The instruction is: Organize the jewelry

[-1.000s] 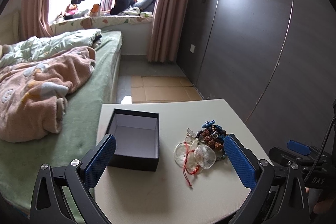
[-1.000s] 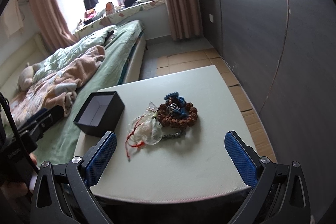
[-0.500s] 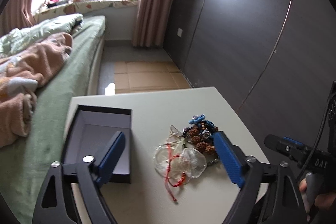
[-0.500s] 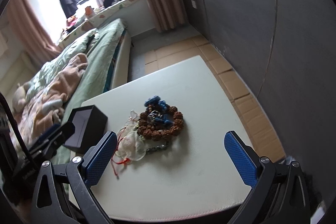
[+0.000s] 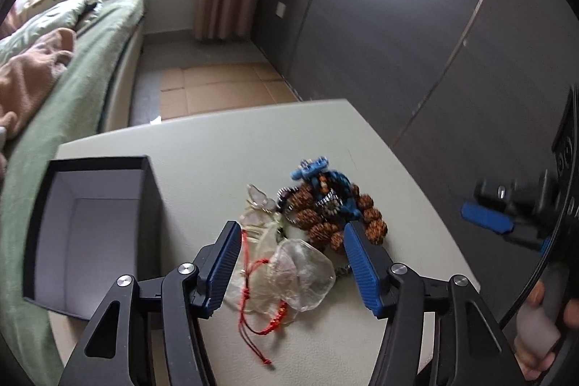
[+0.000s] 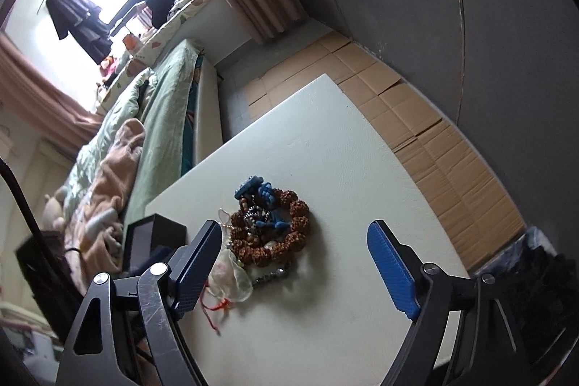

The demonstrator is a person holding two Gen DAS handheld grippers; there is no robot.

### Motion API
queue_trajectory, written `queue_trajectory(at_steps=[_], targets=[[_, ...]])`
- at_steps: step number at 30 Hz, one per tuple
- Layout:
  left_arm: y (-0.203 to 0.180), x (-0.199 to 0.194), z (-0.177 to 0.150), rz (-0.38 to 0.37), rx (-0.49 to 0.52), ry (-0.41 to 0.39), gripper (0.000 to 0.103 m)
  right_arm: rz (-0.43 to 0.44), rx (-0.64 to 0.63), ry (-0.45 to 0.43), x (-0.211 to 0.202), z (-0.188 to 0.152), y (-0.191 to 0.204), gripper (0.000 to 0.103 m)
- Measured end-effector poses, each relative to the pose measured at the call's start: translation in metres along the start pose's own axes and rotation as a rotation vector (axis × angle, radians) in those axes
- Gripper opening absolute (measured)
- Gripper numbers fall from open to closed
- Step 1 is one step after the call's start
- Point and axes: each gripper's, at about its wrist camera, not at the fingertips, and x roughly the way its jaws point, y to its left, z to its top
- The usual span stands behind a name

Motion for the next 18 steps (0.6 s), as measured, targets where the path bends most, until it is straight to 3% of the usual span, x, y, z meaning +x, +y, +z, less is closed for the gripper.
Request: queue_trajectory(at_steps=[4,7,10,11,14,18], targets=[[-0.006,0.018,-0.005,0.022,0.055,0.072,0.059,0.002,0.029,0.014,0.009,0.004,-0.002,0.082],[-0.004,0.03,-0.009,0.021,0.057,0.125,0.053,0.007,0.038,0.026,0.015,0.007,-0.002,0.082],[-0.003,0.04,-0.01,0.042,0.067,0.157,0.028,0.013,0.036,0.034,0.02,0.008,0.0,0.082],[-0.002,0.042,-0.01,0.058,0.076,0.163,0.014,0.014,0.035,0.037,0.021,0.008,0.001,0.082],[-0.001,0.037,-0.008,0.055,0.084,0.141,0.005,0.015,0.038,0.057,0.029,0.008,0.003,0.079],[0.001,0.025,-0.002,0.033,0.067,0.092,0.001,0.045,0.074,0.105,0.04,0.004,-0.002,0.071]])
